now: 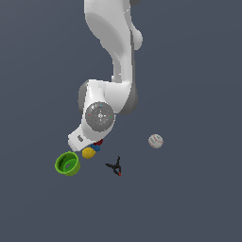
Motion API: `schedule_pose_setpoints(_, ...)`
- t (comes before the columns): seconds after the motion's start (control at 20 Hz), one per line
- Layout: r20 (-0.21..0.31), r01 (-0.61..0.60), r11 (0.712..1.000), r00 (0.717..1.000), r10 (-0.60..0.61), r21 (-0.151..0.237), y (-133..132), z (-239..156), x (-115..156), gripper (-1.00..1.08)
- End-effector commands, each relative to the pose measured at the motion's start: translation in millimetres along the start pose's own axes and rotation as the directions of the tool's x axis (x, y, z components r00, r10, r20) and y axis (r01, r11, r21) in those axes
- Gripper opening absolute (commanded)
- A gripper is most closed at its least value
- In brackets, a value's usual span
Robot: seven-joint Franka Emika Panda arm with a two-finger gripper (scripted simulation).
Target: Pick up a designated object from a clutter of objects.
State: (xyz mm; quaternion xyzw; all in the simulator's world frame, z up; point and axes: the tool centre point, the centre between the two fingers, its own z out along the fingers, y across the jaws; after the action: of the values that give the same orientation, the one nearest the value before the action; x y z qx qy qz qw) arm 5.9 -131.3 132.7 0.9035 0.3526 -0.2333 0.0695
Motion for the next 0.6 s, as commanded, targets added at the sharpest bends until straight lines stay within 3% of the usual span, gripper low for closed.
schedule_pose_setpoints(0.0,0.028,0.057,0.998,0.998,-0.057,0.000,5,12,1,0.28)
schedule_pose_setpoints(0.55,0.085,0.170,0.985,0.982,-0.170,0.012,15,36,2,0.28)
